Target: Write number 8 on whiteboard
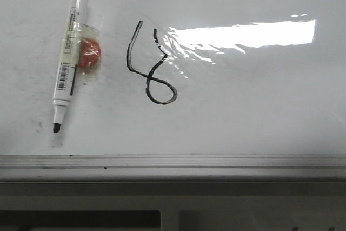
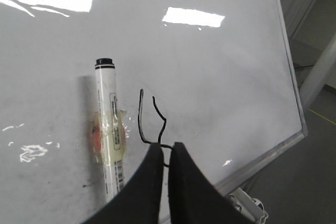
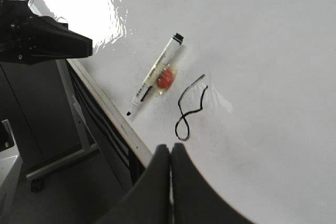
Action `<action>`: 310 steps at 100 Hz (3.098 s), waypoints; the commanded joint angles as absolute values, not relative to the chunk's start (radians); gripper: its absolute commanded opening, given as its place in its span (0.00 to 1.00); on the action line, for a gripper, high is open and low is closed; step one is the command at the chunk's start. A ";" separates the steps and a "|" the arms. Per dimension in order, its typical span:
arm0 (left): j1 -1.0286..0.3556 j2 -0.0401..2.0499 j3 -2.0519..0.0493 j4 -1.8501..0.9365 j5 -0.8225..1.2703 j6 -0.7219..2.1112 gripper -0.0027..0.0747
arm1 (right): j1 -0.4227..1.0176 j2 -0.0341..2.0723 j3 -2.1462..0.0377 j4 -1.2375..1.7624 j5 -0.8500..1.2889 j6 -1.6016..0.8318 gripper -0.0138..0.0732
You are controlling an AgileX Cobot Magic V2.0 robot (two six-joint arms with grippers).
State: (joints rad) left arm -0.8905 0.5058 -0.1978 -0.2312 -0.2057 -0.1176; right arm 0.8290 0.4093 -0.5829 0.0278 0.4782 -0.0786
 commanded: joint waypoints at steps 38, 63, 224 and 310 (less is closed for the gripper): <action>-0.895 0.288 -0.049 -0.200 -0.246 -0.119 0.01 | 0.823 -0.008 -0.209 0.020 0.406 -0.074 0.08; -0.895 0.290 -0.012 -0.200 -0.247 -0.119 0.01 | 0.823 0.000 -0.140 0.017 0.387 -0.074 0.08; -0.158 -0.033 0.031 -0.118 0.327 -0.067 0.01 | 0.823 0.000 -0.140 0.020 0.387 -0.074 0.08; -0.158 -0.033 0.031 -0.118 0.325 -0.067 0.01 | -0.210 -0.032 0.024 -0.052 0.304 0.026 0.08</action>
State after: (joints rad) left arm -0.1594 -0.0050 -0.0059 -0.1173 0.3459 -0.0658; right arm -0.1957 -0.0115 0.0106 -0.0391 0.3247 0.0207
